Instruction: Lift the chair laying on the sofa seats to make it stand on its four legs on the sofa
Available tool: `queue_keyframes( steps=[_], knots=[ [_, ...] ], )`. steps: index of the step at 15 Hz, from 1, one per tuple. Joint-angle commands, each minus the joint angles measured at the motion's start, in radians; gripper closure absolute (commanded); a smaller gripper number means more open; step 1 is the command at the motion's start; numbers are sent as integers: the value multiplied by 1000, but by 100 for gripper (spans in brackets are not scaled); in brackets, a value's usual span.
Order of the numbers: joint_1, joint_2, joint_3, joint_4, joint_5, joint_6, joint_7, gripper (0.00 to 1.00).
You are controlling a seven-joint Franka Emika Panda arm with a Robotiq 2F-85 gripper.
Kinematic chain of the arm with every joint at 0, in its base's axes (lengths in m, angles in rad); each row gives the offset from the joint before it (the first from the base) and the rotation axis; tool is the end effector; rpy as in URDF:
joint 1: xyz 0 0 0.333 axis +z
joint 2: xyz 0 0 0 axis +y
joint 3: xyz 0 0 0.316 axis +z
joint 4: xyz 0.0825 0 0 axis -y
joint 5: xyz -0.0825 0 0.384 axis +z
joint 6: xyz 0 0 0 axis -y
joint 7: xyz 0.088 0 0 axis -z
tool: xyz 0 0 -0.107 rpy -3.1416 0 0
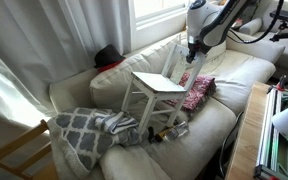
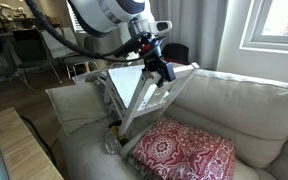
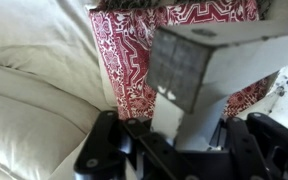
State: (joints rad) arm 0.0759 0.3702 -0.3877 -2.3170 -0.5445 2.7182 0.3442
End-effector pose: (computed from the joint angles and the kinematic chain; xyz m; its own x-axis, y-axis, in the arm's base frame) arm 0.5025 -0.1490 0.1943 0.9911 -0.1215 0.0543 -0.1329 -0.9248 0.3564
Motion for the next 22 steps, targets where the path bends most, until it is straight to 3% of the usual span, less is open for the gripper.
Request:
queue_keyframes(
  steps=[1,7,8,11,15,18,20,22],
  knots=[
    [53,-62,-64,-37,-143,-8,111,100],
    [20,-82,-19,-60,-194,-31,93,100],
    [-1,-74,3,-66,-165,-26,58,83],
    [-99,-72,105,-61,5,-51,-135,61],
    [-265,-104,290,-70,226,-118,-424,30],
    [-341,-128,379,-53,396,-186,-646,9],
    [-339,-142,393,-47,510,-226,-788,0],
    [-340,-144,412,-38,589,-267,-897,0]
  ],
)
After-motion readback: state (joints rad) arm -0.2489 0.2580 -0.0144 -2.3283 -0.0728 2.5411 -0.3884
